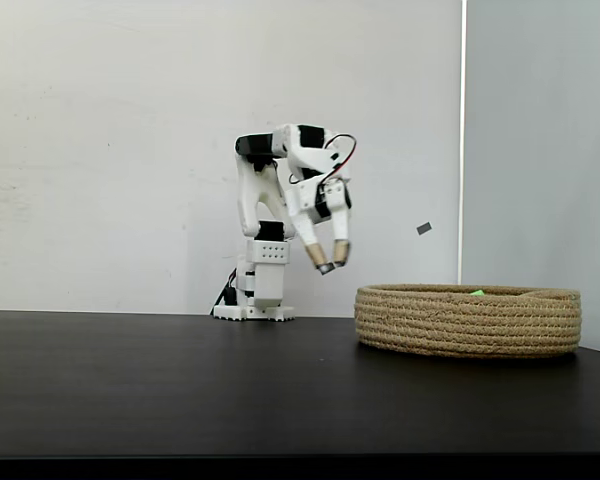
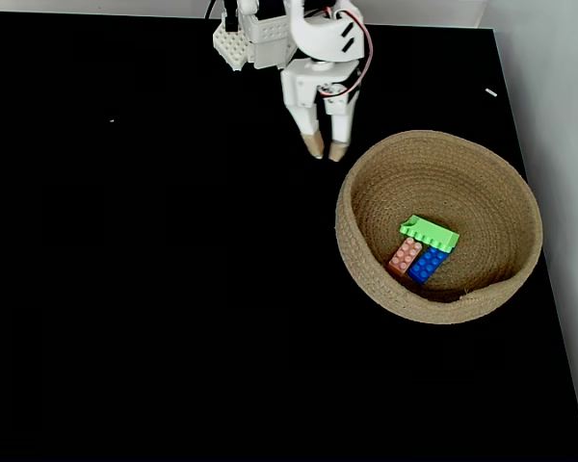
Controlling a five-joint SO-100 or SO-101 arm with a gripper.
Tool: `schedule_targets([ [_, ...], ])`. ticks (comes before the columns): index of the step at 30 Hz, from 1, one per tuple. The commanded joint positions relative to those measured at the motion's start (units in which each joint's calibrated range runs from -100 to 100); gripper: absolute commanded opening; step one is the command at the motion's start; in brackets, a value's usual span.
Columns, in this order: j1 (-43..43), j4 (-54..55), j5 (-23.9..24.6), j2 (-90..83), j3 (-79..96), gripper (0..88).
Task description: Place the lego blocks in the tray
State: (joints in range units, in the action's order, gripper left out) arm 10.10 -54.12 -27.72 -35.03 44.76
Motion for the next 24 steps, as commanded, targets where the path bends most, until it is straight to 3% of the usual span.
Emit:
schedule_targets([
  [1,-9.2,5.1,-6.0,-12.9,15.4,0.0],
  [7,-16.4,10.3,-13.9,-32.5,39.4,0.0],
  [12,-18.8,9.8,-16.8,-50.3,54.6,0.0],
  [17,-18.3,-3.4,-17.6,-57.4,55.2,0.0],
  [24,-17.1,-19.0,-24.2,-63.7,55.2,0.0],
])
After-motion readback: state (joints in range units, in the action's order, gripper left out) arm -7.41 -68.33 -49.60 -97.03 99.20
